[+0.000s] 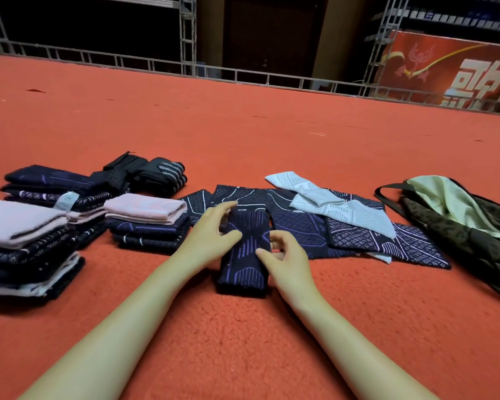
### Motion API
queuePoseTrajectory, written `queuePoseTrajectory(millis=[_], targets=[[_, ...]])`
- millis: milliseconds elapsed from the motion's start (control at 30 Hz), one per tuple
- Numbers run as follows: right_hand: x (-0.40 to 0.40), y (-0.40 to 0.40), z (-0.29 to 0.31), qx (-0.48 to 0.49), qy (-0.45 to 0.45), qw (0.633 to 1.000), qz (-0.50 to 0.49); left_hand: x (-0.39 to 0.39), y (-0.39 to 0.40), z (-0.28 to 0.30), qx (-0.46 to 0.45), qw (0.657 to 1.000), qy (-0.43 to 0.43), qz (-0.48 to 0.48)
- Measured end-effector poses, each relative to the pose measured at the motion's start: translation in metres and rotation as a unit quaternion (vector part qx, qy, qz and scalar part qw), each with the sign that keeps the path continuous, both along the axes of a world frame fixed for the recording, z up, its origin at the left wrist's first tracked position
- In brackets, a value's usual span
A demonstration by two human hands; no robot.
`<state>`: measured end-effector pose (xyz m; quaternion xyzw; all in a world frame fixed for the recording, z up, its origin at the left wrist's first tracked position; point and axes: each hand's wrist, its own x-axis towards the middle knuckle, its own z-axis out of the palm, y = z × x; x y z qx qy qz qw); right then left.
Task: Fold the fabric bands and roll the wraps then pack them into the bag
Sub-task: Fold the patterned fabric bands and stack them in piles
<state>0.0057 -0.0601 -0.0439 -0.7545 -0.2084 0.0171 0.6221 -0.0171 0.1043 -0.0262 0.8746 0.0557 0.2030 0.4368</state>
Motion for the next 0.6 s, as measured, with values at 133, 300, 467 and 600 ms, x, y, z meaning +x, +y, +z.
queuePoseTrajectory(millis=[133,300,467,600], targets=[[0.000,-0.005,0.011,0.055,-0.032,0.998,0.006,-0.004,-0.003,0.006,-0.093,0.993,-0.046,-0.052],[-0.001,-0.017,0.021,0.017,-0.102,0.993,0.061,-0.009,-0.004,0.011,-0.159,0.982,-0.035,-0.095],[0.000,-0.019,0.021,0.003,-0.120,0.992,0.046,-0.012,-0.004,0.009,-0.055,0.992,-0.007,-0.114],[0.009,-0.023,0.016,0.058,0.039,0.993,0.092,-0.014,-0.002,0.020,-0.076,0.992,-0.088,-0.043]])
